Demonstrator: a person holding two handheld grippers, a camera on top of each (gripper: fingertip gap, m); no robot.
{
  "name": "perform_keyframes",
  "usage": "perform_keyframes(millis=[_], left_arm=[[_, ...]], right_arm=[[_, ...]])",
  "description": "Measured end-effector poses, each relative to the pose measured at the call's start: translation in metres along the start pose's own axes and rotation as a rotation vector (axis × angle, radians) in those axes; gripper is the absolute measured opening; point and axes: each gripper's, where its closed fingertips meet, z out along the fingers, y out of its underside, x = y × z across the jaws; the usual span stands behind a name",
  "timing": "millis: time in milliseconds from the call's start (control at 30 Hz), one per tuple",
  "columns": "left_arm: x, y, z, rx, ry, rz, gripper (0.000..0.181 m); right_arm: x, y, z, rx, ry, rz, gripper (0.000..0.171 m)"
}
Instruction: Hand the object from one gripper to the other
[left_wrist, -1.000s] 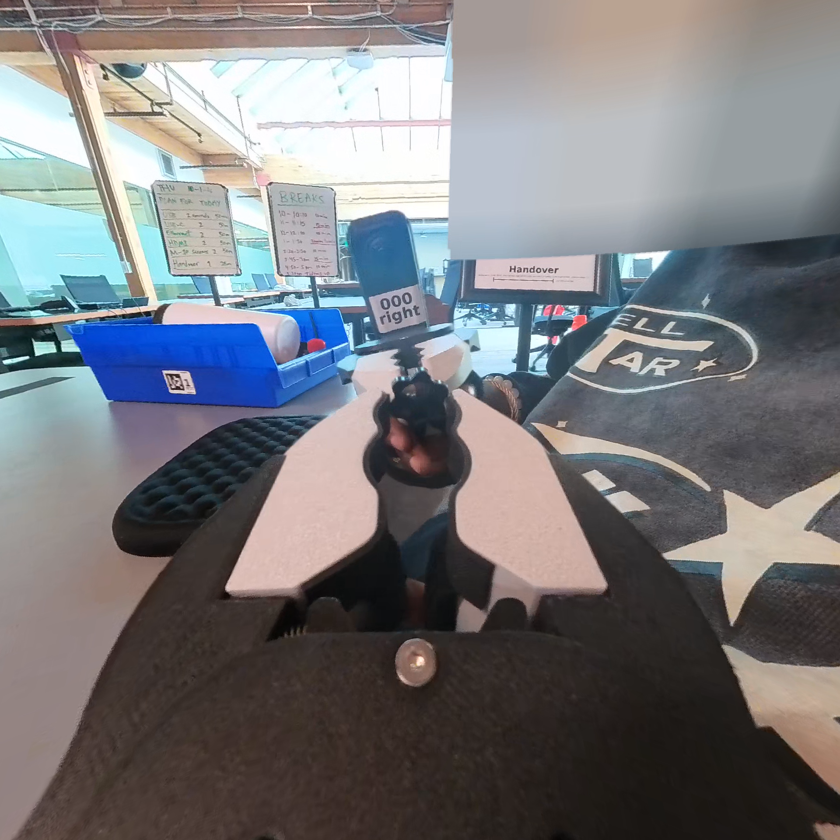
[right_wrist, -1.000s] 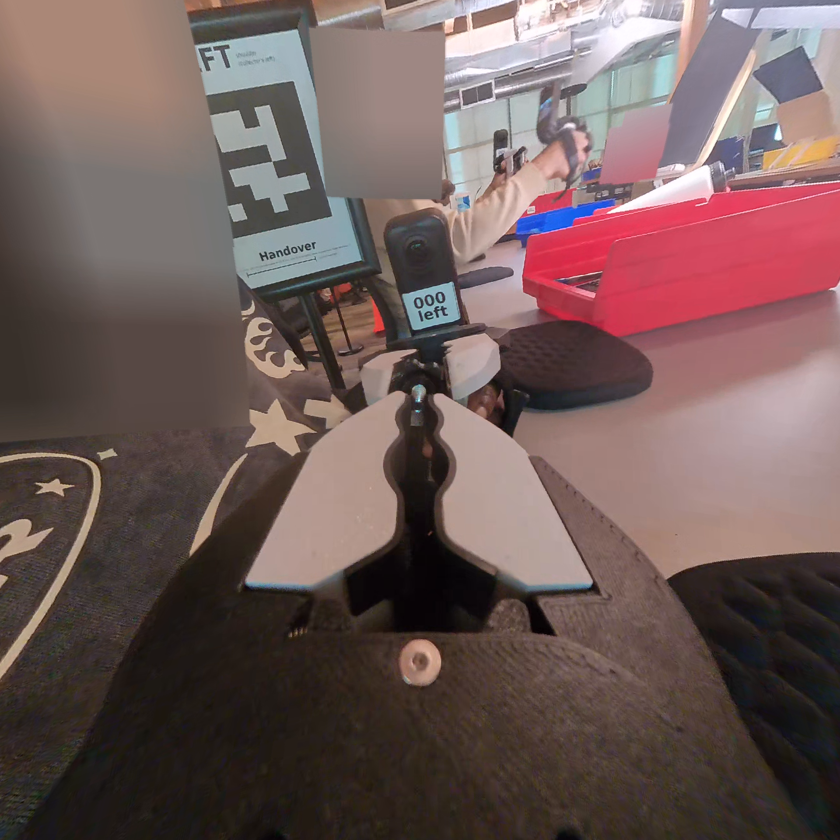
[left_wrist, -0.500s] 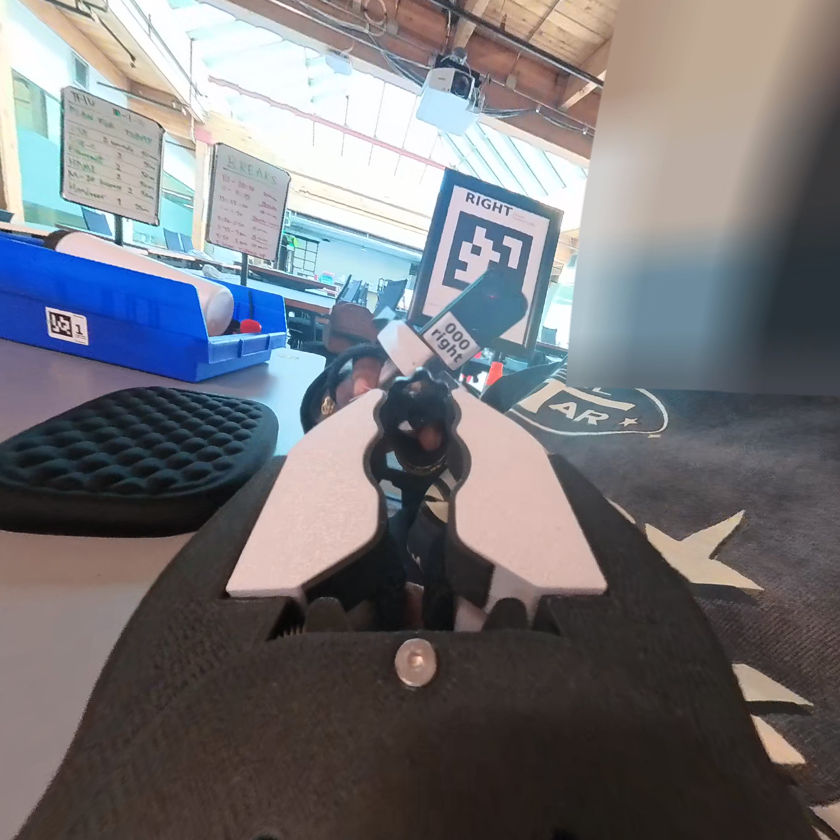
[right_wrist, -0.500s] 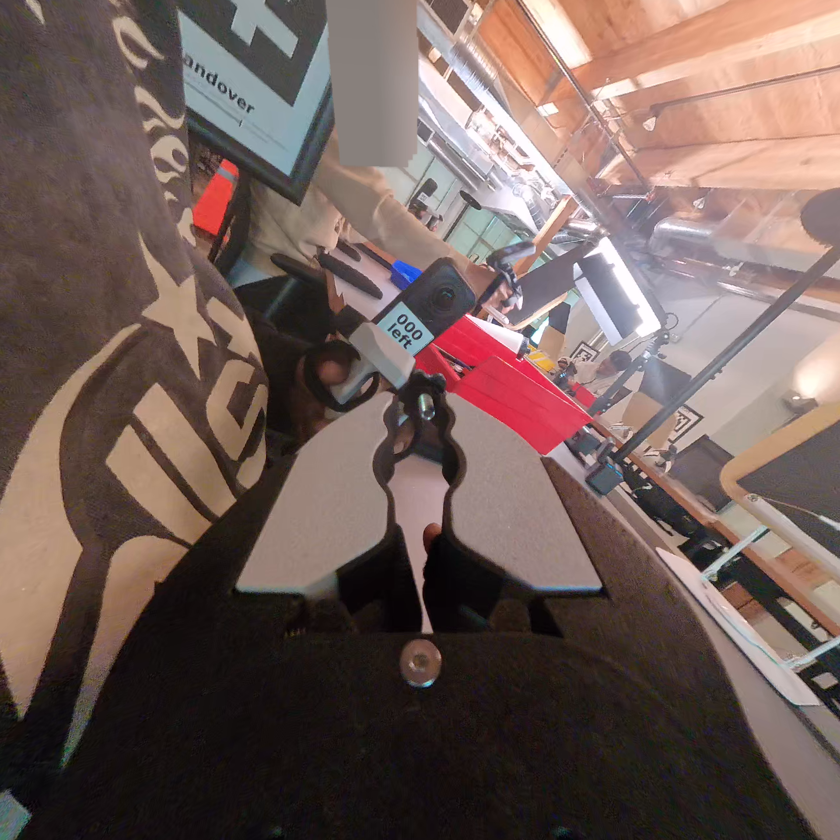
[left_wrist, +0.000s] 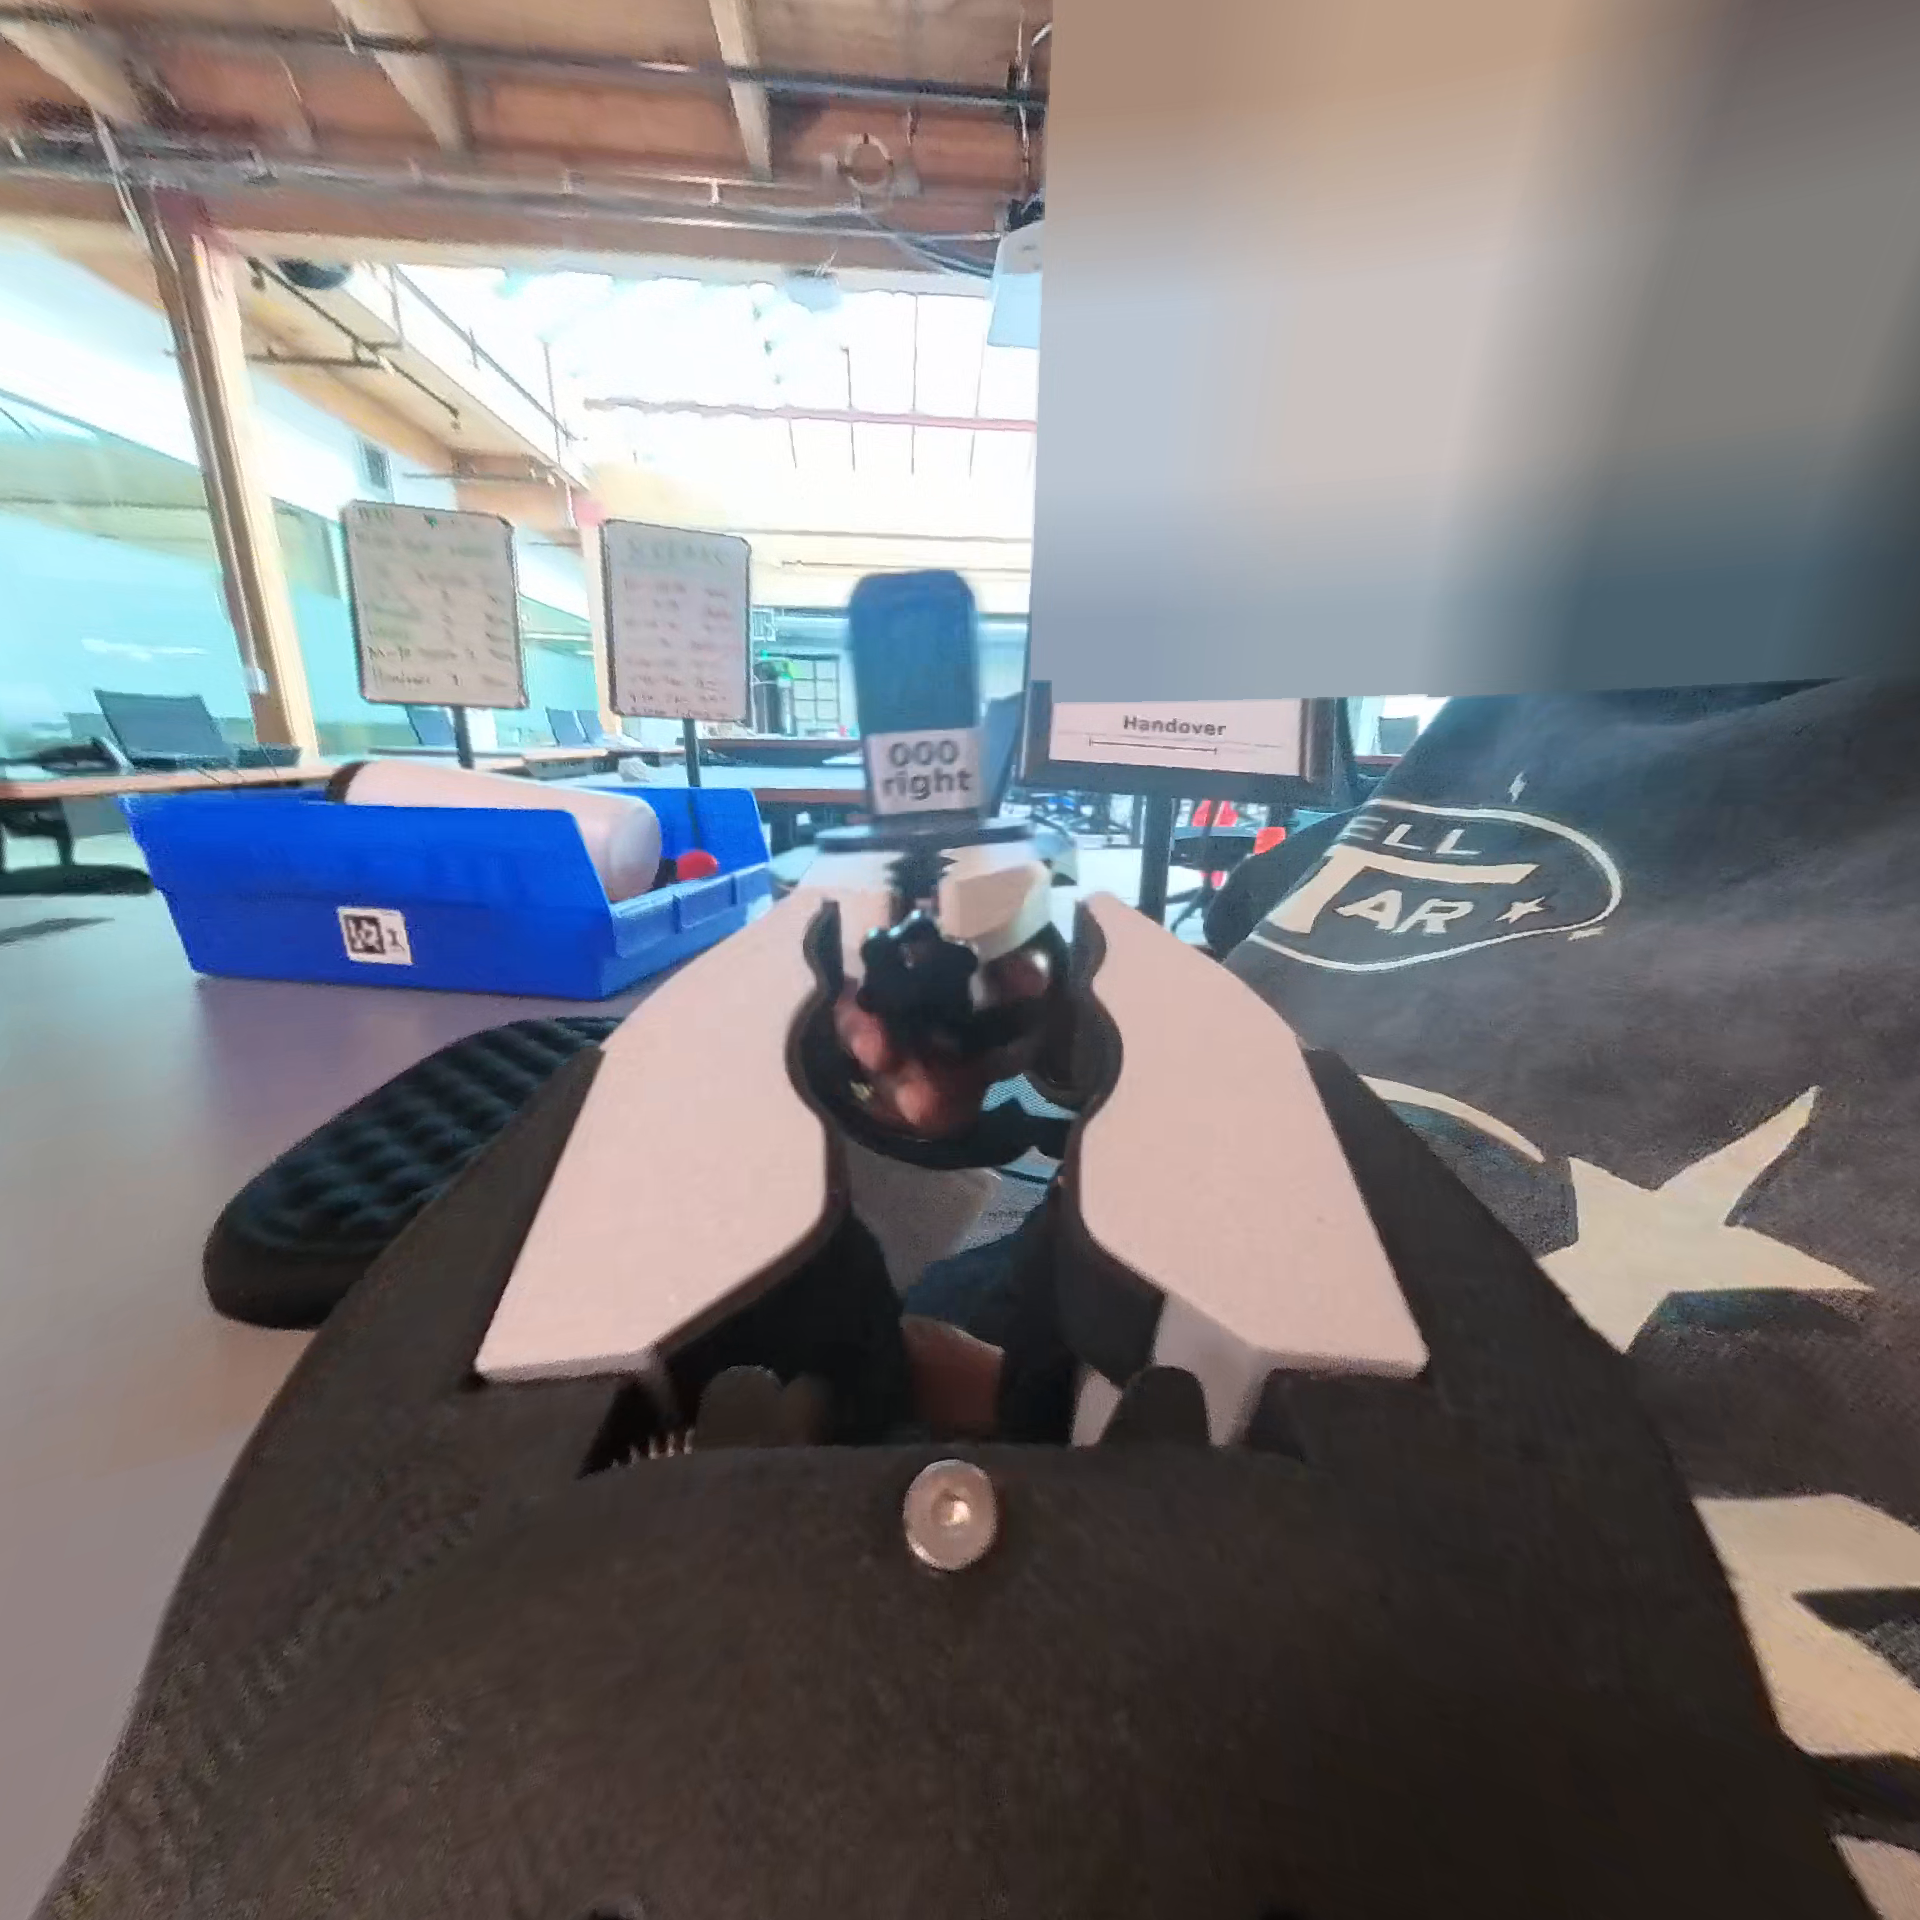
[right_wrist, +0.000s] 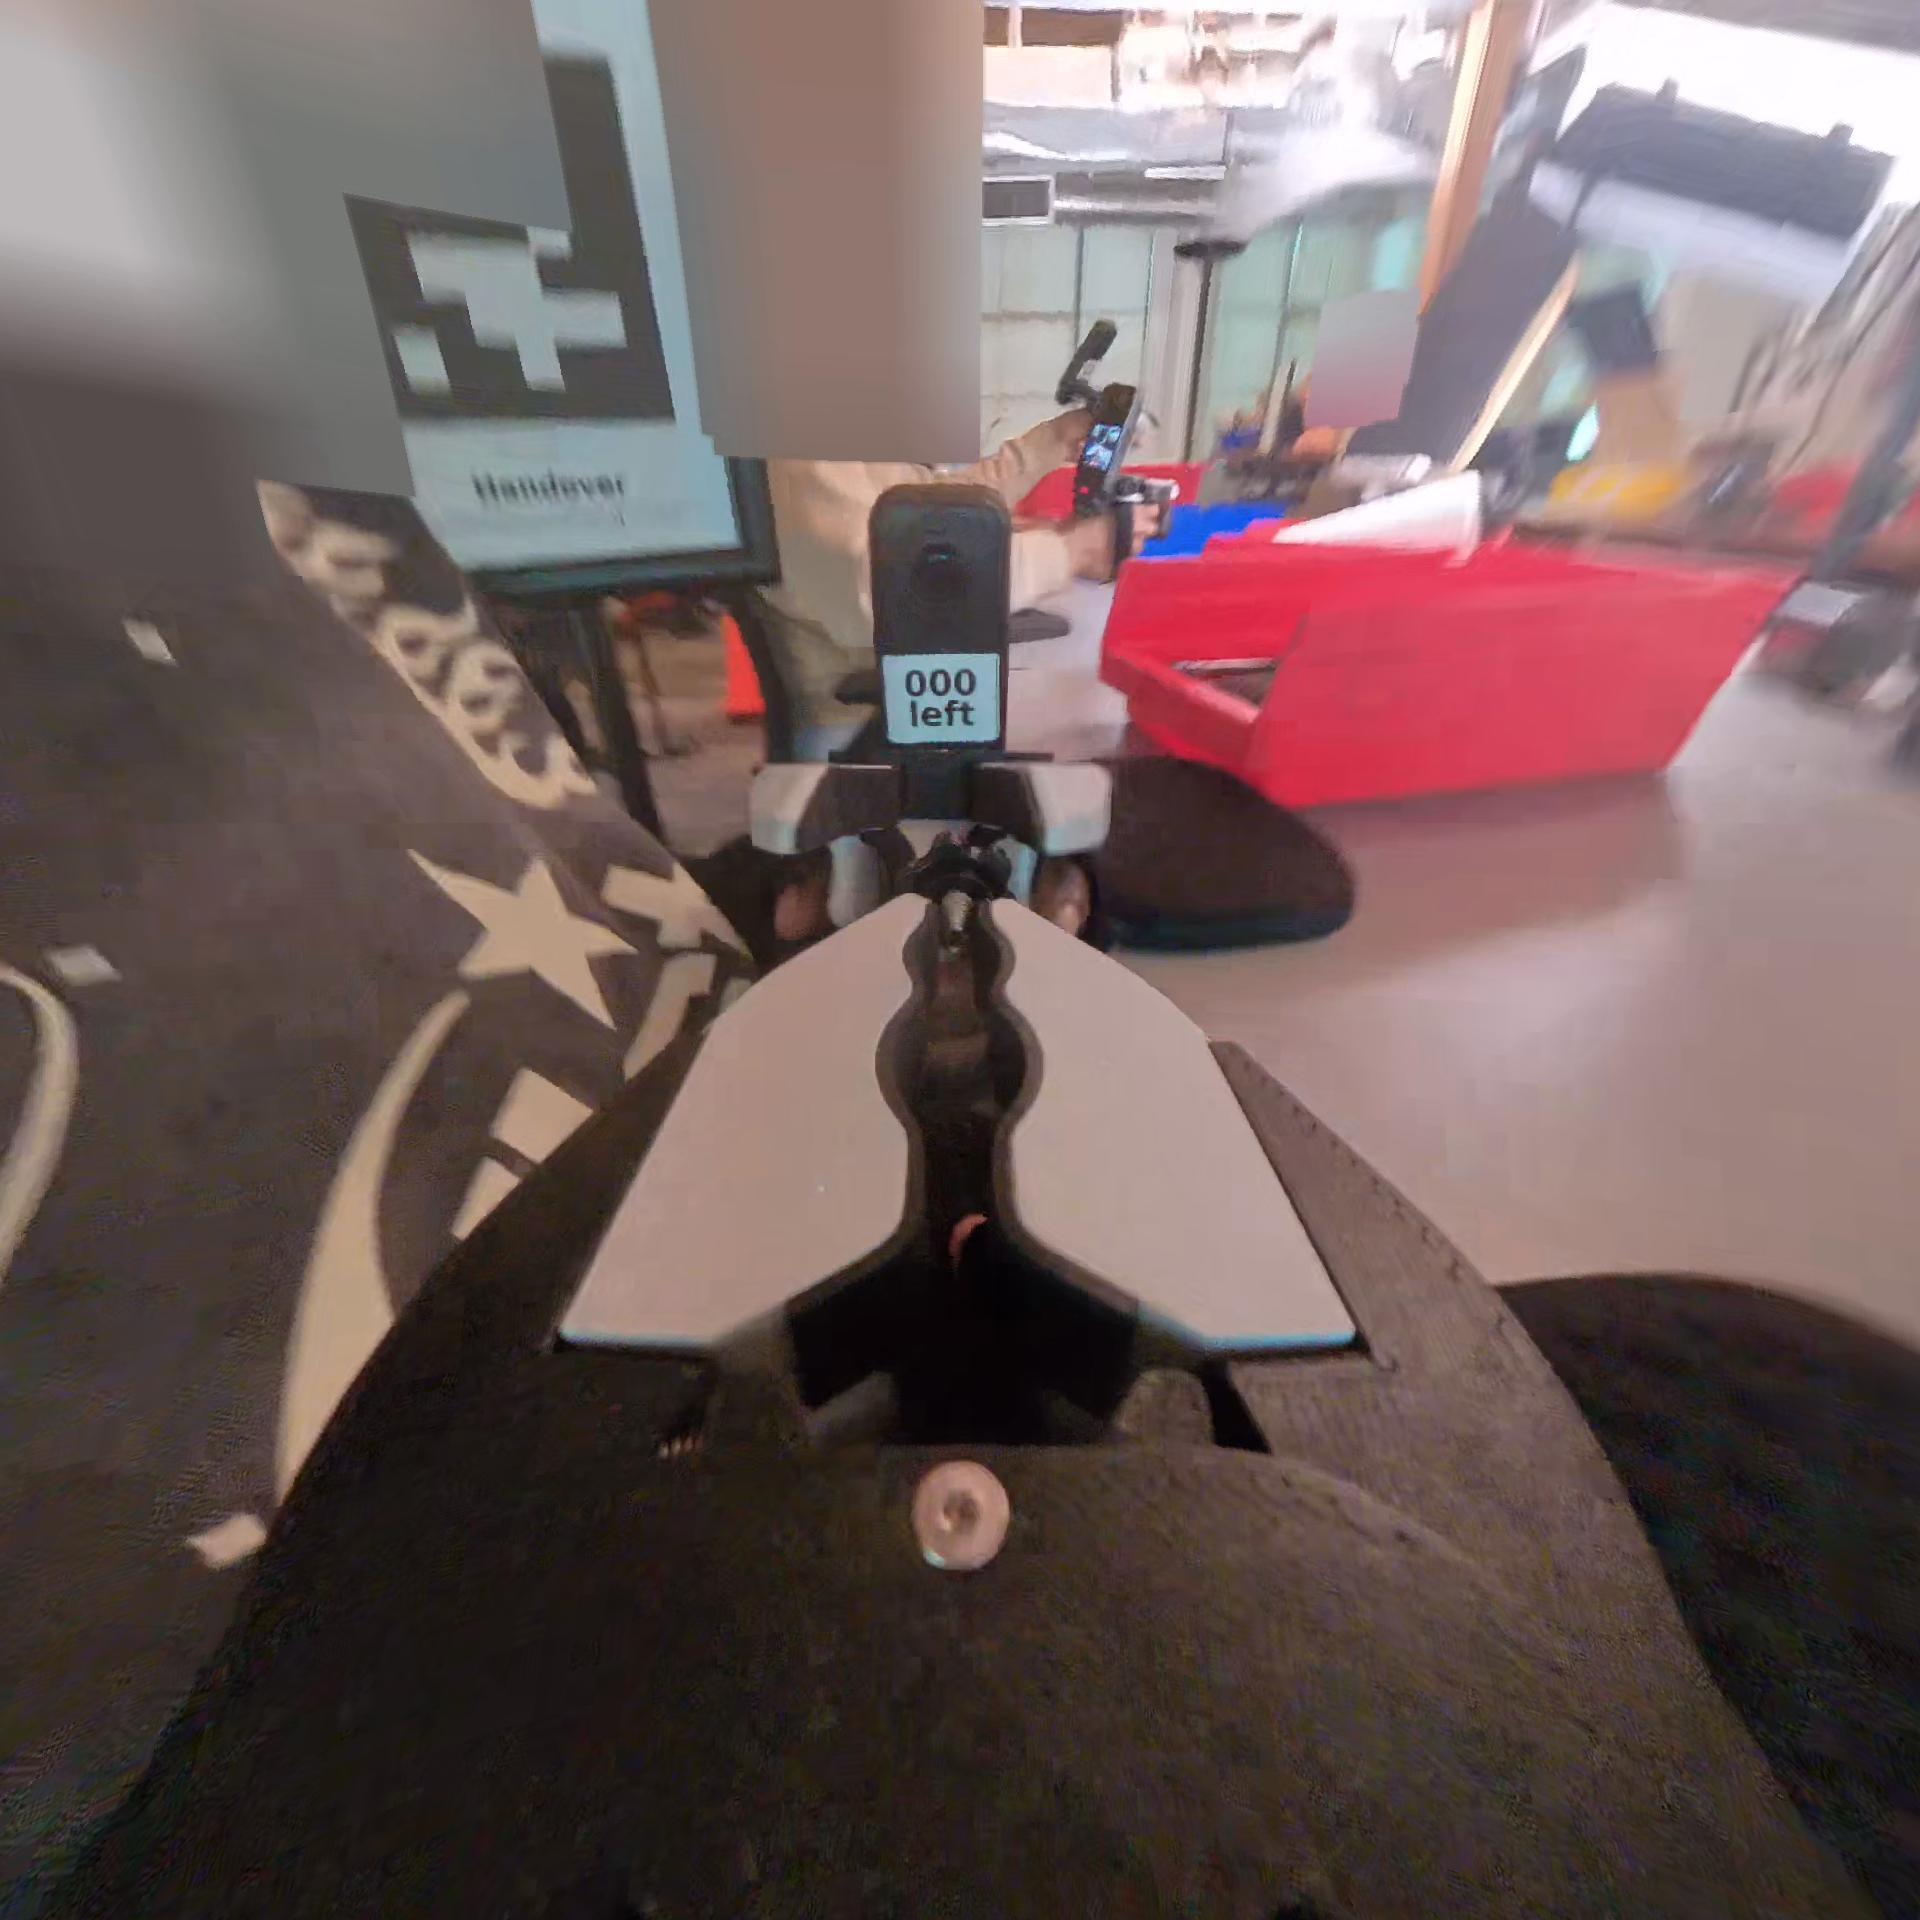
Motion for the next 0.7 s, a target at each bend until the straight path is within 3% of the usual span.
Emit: perform_keyframes(millis=[100, 200, 400, 633, 700], left_arm=[[-0.004, 0.004, 0.000, -0.027, -0.027, 0.018, 0.041], [-0.004, 0.011, 0.003, -0.073, -0.038, 0.044, 0.041], [-0.007, 0.017, 0.005, -0.105, -0.050, -0.005, 0.023], [-0.007, 0.016, 0.004, -0.091, -0.007, -0.153, 0.023], [-0.010, 0.016, 0.003, -0.076, -0.002, -0.237, 0.022]], right_arm=[[0.001, 0.002, -0.002, -0.002, -0.074, 0.243, 0.006], [0.000, 0.001, -0.001, 0.020, -0.106, 0.313, 0.006], [0.000, 0.000, -0.002, 0.023, -0.101, 0.301, 0.006], [-0.001, 0.001, -0.001, 0.021, -0.084, 0.227, 0.007], [0.000, -0.003, -0.002, 0.051, -0.057, 0.144, 0.015]])
